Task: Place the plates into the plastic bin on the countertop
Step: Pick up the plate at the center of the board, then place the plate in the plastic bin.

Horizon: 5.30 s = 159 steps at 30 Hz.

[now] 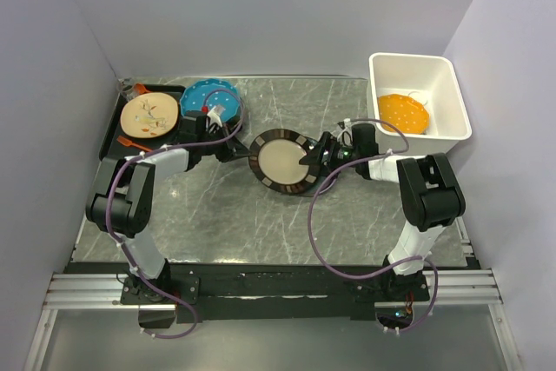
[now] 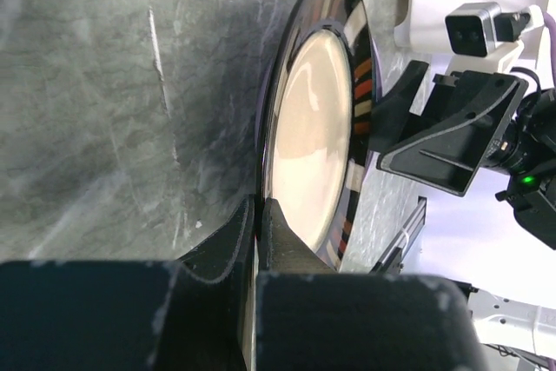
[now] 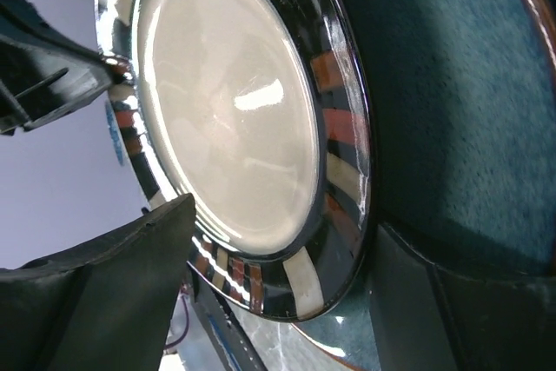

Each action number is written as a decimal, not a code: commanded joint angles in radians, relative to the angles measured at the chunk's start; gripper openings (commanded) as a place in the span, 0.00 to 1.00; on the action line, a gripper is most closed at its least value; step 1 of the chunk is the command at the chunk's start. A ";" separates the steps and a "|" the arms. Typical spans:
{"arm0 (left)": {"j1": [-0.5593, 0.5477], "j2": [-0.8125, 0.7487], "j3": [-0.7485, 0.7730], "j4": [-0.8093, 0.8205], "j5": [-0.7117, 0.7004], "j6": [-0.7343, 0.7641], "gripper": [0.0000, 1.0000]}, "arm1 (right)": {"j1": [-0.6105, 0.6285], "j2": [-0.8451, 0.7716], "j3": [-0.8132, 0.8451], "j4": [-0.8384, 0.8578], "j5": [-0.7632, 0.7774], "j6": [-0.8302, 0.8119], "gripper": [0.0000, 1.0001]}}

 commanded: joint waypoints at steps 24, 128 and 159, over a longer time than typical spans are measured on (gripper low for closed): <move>-0.021 -0.017 0.002 0.147 0.102 0.035 0.01 | 0.024 -0.119 -0.086 0.445 -0.223 0.185 0.60; -0.047 -0.454 0.056 -0.200 -0.447 0.213 0.99 | -0.059 -0.434 0.121 -0.121 -0.129 -0.086 0.00; -0.047 -0.416 0.023 -0.196 -0.428 0.217 0.99 | -0.291 -0.389 0.287 0.067 -0.111 0.145 0.00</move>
